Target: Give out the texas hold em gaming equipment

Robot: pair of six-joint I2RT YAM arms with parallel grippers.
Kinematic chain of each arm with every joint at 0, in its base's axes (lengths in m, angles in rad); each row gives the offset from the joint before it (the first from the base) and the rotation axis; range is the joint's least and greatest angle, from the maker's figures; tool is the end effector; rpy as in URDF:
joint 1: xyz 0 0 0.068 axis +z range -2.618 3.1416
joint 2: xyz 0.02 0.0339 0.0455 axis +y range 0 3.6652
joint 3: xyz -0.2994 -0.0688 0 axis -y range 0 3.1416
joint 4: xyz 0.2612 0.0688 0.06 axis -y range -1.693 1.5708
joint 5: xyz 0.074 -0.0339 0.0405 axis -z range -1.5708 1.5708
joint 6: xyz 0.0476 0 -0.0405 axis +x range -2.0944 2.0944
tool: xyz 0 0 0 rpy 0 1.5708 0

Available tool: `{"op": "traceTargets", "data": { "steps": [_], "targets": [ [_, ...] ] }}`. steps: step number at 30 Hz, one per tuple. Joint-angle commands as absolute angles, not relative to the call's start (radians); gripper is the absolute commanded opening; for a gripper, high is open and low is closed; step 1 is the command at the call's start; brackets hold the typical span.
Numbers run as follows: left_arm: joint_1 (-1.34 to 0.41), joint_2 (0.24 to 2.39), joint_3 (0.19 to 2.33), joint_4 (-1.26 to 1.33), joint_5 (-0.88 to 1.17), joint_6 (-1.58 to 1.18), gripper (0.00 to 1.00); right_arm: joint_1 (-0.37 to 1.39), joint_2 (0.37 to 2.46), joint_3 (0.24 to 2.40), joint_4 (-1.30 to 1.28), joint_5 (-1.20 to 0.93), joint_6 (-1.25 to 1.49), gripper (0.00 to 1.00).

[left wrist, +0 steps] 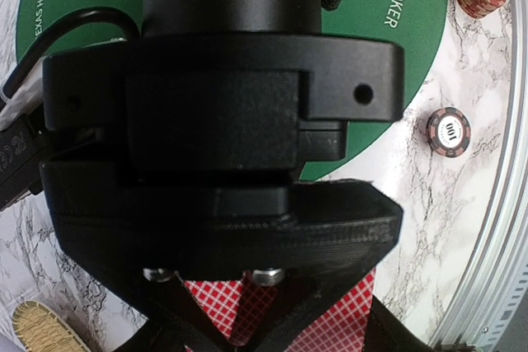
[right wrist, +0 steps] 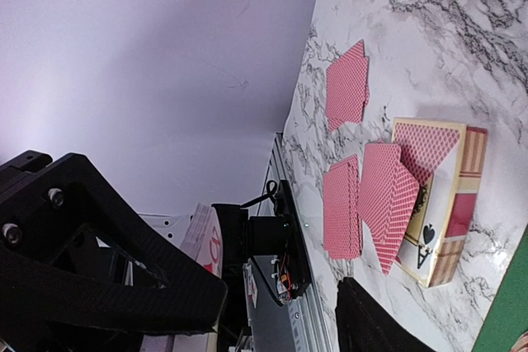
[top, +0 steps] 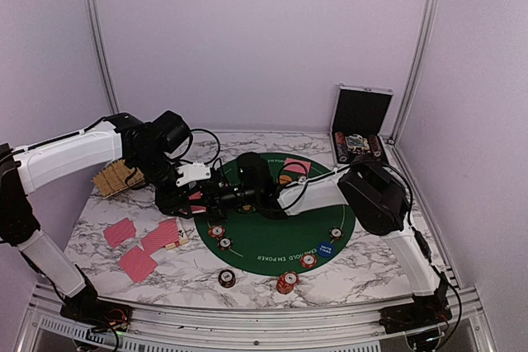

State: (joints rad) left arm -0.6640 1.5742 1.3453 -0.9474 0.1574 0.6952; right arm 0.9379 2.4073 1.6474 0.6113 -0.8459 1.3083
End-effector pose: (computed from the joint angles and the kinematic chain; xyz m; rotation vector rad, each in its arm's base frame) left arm 0.2596 -0.2127 0.3003 1.7542 2.1024 -0.2073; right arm 0.3127 0.4866 0.1621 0.4215 -2.2558 -2.0785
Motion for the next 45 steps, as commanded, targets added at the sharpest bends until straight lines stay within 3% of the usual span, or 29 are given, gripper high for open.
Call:
{"op": "traceTargets", "data": {
  "steps": [1,32,36,45],
  "targets": [
    [-0.664,1.562,1.355,-0.959,0.176,0.698,0.42,0.927,2.431,1.686,0.548,-0.845,1.275,0.6],
    [-0.664,1.55,1.33,-0.959,0.127,0.735,0.42,0.853,2.274,1.508,0.486,-0.83,1.165,0.42],
    [-0.664,1.553,1.331,-0.958,0.128,0.735,0.42,0.857,2.267,1.501,0.518,-0.841,1.184,0.44],
    [-0.664,1.562,1.345,-0.959,0.138,0.729,0.43,0.9,2.312,1.573,0.592,-0.862,1.243,0.59]
  ]
}}
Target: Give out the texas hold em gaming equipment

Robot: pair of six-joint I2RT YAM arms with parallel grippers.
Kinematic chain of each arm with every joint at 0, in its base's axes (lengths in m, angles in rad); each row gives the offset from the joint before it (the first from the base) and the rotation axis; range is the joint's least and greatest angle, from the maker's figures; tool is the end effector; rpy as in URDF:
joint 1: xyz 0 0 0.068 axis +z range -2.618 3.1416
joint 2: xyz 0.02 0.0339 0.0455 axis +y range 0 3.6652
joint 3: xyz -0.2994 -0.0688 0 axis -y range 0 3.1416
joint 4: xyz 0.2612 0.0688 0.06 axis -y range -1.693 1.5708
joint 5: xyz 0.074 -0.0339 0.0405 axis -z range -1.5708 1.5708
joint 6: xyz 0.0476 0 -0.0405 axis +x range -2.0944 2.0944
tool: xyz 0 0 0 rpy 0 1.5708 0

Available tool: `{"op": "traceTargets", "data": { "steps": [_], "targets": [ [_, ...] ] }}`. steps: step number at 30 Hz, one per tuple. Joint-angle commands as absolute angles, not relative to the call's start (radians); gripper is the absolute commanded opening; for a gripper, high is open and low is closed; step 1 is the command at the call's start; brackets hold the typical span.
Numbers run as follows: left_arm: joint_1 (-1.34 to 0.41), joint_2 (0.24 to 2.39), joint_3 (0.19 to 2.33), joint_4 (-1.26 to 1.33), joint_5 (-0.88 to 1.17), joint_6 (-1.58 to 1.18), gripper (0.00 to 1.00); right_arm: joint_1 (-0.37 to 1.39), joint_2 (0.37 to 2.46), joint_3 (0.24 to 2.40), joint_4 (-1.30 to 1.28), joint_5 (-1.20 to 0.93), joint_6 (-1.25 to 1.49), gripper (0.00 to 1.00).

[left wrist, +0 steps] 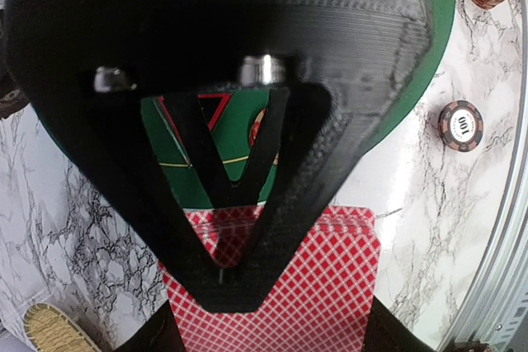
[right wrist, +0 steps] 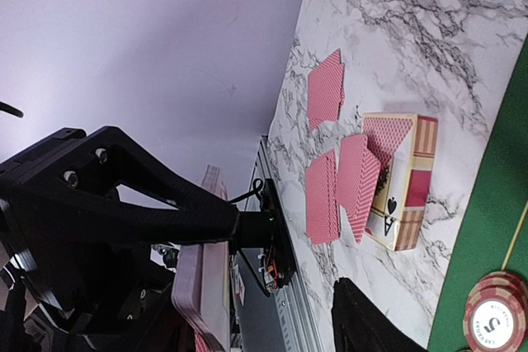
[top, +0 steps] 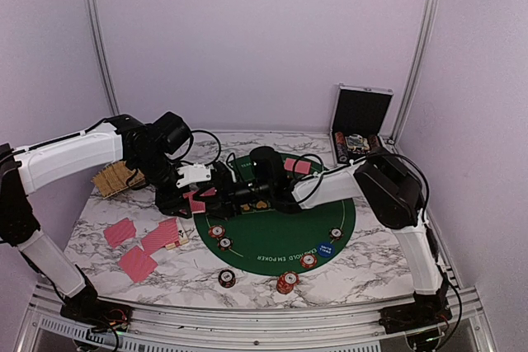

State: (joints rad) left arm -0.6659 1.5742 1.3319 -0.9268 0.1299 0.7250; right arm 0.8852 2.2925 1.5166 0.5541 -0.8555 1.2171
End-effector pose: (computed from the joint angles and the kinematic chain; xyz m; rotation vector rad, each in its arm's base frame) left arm 0.2607 -0.2126 0.2969 1.7783 2.0744 -0.1612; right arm 0.3197 0.4476 0.1750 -0.4336 2.3349 2.0537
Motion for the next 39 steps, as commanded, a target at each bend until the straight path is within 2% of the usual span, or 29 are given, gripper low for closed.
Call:
{"op": "traceTargets", "data": {
  "steps": [1,14,23,30,39],
  "targets": [
    [-0.664,1.563,1.345,-0.959,0.138,0.728,0.43,0.904,2.323,1.584,0.595,-0.864,1.248,0.59],
    [-0.663,1.562,1.348,-0.959,0.139,0.729,0.43,0.942,2.417,1.705,0.579,-0.888,1.277,0.61],
    [-0.664,1.556,1.339,-0.961,0.134,0.733,0.45,0.918,2.386,1.646,0.576,-0.868,1.267,0.49],
    [-0.664,1.553,1.343,-0.966,0.128,0.74,0.47,0.901,2.355,1.595,0.592,-0.861,1.265,0.43],
    [-0.664,1.555,1.343,-0.972,0.125,0.744,0.47,0.88,2.314,1.525,0.602,-0.855,1.249,0.41]
  ]
}}
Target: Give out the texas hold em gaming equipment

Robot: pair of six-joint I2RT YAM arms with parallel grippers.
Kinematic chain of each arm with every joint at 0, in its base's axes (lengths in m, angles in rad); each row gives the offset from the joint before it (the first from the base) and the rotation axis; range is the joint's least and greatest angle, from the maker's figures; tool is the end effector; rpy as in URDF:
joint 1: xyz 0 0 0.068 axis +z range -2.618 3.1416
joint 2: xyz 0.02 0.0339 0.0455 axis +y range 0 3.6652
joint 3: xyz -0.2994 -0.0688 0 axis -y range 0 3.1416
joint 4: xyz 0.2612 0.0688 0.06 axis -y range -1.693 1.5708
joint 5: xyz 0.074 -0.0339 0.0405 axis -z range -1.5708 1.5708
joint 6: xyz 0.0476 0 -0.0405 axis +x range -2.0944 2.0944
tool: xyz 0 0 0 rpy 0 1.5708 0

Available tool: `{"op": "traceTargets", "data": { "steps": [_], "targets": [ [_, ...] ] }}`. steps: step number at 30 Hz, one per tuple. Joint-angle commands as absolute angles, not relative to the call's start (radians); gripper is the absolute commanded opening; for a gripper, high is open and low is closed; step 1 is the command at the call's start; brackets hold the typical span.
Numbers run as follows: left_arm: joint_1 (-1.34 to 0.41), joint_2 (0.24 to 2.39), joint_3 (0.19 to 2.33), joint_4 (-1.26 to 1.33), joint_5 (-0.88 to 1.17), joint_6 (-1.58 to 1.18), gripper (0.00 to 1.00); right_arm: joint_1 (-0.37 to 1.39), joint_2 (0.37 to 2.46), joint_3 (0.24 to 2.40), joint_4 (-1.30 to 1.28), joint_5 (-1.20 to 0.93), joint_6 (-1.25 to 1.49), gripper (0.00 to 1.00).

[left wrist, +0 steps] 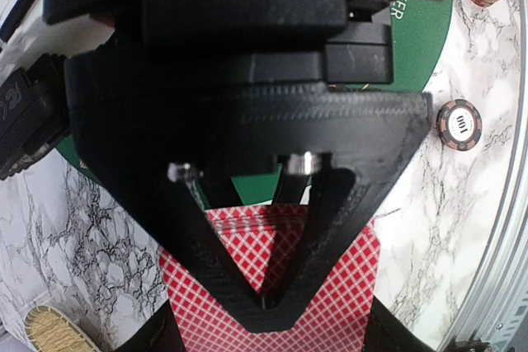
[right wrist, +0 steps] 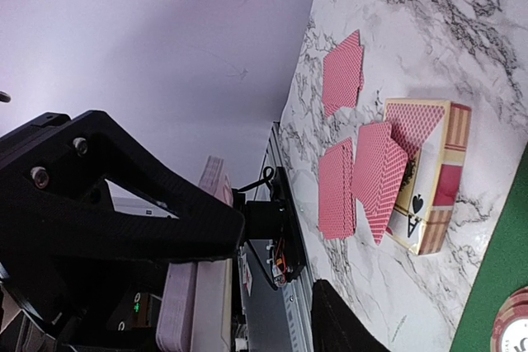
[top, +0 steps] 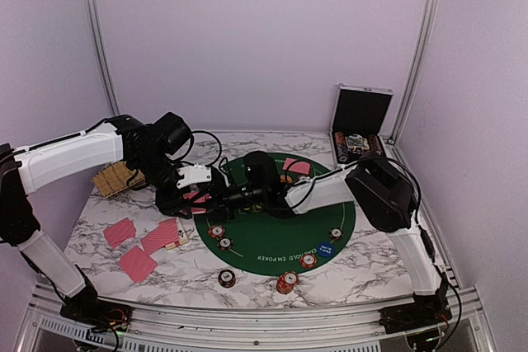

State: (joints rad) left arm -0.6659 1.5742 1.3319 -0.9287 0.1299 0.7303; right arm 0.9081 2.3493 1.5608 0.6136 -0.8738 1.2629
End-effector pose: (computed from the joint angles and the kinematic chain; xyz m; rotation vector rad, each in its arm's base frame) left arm 0.2605 -0.2125 0.2968 1.7848 2.0711 -0.1599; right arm 0.3157 0.4638 0.1655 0.4517 -2.2755 -2.0732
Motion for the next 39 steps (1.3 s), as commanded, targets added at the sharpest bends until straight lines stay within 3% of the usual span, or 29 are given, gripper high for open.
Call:
{"op": "traceTargets", "data": {
  "steps": [1,13,21,33,39],
  "targets": [
    [-0.664,1.555,1.342,-0.972,0.125,0.744,0.47,0.878,2.31,1.52,0.603,-0.853,1.248,0.42],
    [-0.664,1.554,1.338,-0.972,0.114,0.747,0.48,0.869,2.272,1.48,0.584,-0.841,1.22,0.32],
    [-0.663,1.564,1.35,-0.973,0.127,0.737,0.48,0.89,2.297,1.5,0.785,-0.869,1.363,0.33],
    [-0.664,1.571,1.363,-0.973,0.118,0.725,0.49,0.918,2.343,1.551,0.826,-0.886,1.415,0.31],
    [-0.664,1.575,1.369,-0.972,0.108,0.723,0.53,0.929,2.362,1.567,0.866,-0.896,1.453,0.16]
  ]
}}
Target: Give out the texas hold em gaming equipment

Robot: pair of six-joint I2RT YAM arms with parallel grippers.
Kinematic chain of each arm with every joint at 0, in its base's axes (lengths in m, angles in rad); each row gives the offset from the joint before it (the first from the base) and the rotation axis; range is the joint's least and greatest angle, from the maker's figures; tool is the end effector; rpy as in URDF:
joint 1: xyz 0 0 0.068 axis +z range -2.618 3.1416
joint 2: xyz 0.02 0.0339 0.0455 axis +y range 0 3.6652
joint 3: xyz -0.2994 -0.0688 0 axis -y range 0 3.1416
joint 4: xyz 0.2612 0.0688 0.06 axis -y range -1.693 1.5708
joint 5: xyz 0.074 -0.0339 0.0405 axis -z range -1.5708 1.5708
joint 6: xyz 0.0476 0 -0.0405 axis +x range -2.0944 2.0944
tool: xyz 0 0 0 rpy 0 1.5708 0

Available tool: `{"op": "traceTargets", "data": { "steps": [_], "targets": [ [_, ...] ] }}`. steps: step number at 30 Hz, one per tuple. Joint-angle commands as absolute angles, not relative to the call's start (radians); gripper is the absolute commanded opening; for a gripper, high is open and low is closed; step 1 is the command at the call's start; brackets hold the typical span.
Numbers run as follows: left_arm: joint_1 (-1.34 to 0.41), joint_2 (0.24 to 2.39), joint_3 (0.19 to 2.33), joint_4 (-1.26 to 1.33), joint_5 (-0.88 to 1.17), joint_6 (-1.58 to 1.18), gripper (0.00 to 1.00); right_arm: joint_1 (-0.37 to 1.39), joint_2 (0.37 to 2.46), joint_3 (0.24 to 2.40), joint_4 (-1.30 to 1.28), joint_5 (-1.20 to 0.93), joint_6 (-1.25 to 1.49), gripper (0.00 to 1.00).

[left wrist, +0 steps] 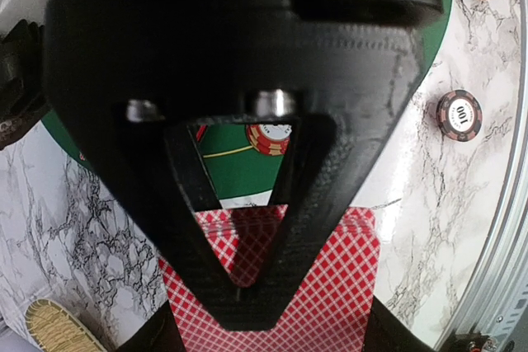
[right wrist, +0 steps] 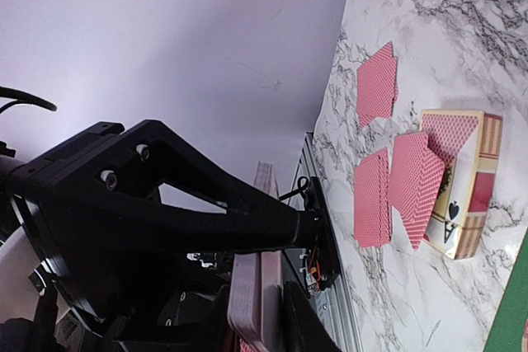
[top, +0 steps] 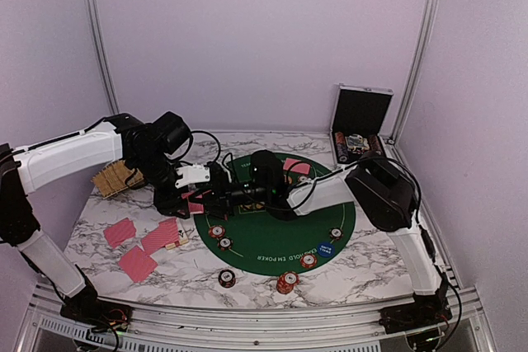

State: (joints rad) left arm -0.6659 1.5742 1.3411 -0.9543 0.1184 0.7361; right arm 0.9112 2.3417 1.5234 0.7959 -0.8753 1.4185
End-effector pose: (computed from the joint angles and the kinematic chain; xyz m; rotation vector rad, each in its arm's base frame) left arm 0.2595 -0.2110 0.2985 1.7985 2.0819 -0.1442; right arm 0.3115 0.4613 0.1762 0.3837 -2.1641 -2.1648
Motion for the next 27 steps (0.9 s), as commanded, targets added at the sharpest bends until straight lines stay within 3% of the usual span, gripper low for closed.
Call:
{"op": "traceTargets", "data": {
  "steps": [1,3,6,11,16,27],
  "targets": [
    [-0.664,1.575,1.368,-0.973,0.109,0.723,0.54,0.928,2.362,1.568,0.872,-0.895,1.458,0.13],
    [-0.664,1.574,1.366,-0.973,0.112,0.72,0.61,0.928,2.362,1.568,0.889,-0.897,1.471,0.07],
    [-0.664,1.563,1.352,-0.973,0.125,0.725,0.85,0.927,2.365,1.564,0.945,-0.898,1.509,0.0],
    [-0.663,1.545,1.331,-0.972,0.134,0.758,0.95,0.927,2.358,1.557,0.952,-0.9,1.507,0.0],
    [-0.664,1.554,1.336,-0.972,0.125,0.77,0.93,0.927,2.356,1.547,0.941,-0.903,1.499,0.0],
    [-0.664,1.54,1.303,-0.974,0.127,0.81,0.76,0.923,2.338,1.539,0.86,-0.9,1.439,0.0]
  ]
}}
